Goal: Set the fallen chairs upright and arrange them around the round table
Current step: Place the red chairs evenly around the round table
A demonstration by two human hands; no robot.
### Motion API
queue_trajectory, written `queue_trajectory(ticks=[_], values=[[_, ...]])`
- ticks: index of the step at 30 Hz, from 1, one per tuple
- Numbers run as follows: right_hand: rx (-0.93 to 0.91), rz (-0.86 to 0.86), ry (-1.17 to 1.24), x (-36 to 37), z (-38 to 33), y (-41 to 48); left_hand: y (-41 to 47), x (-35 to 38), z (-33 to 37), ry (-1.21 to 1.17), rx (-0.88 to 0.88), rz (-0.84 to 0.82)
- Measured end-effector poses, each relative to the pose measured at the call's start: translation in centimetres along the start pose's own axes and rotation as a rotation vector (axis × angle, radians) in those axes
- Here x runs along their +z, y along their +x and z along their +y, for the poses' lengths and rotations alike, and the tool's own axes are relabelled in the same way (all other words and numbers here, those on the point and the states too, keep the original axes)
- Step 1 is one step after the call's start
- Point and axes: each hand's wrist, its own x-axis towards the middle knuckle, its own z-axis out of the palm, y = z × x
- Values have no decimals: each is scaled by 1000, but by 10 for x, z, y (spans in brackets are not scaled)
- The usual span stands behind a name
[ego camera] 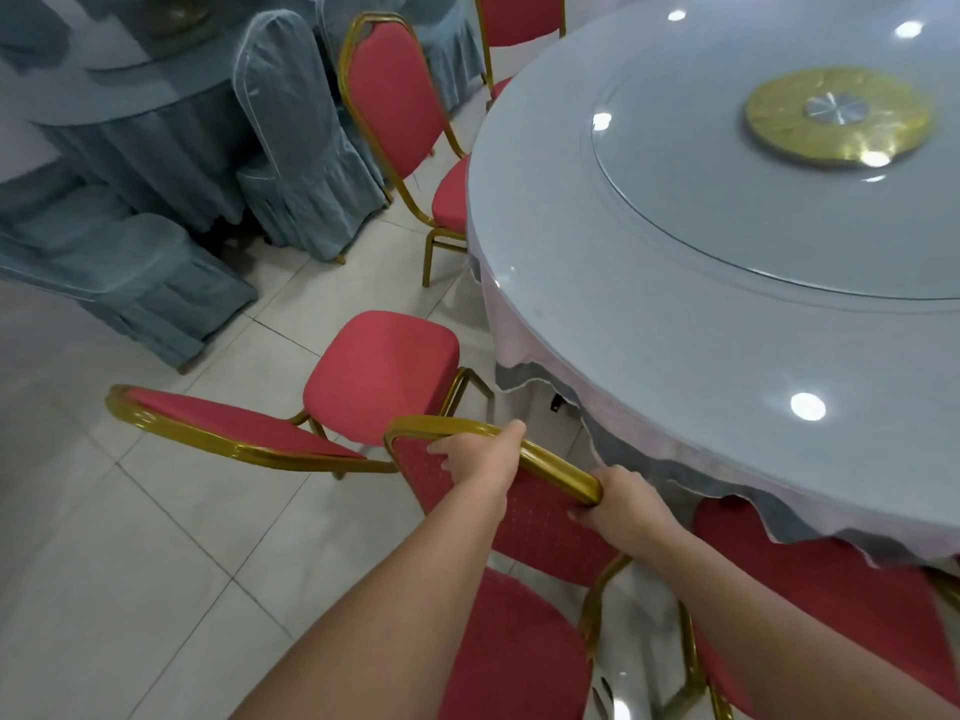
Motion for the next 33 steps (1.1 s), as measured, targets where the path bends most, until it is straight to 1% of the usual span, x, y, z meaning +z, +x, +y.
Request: queue_trajectory(ticks=[4, 9, 13, 17, 19, 22, 27, 33], values=[[57, 49, 33, 11, 9, -28, -16, -1, -16, 25, 19, -41], [128, 96, 77, 46, 21, -75, -36, -10, -52, 70, 66, -101], [162, 171, 140, 74, 20, -105, -44, -23, -72, 108, 102, -139], [163, 209, 184, 96, 16, -130, -50, -37, -90, 162, 119, -191], [148, 226, 190, 98, 17, -135, -50, -37, -94, 170, 123, -190], [138, 232, 200, 98, 23, -142, -58, -33, -96, 183, 115, -205], [151, 241, 231, 114, 37, -167, -77, -35, -114, 252, 145, -183], [235, 246, 272, 150, 55, -211, -106, -39, -156, 252, 173, -286]])
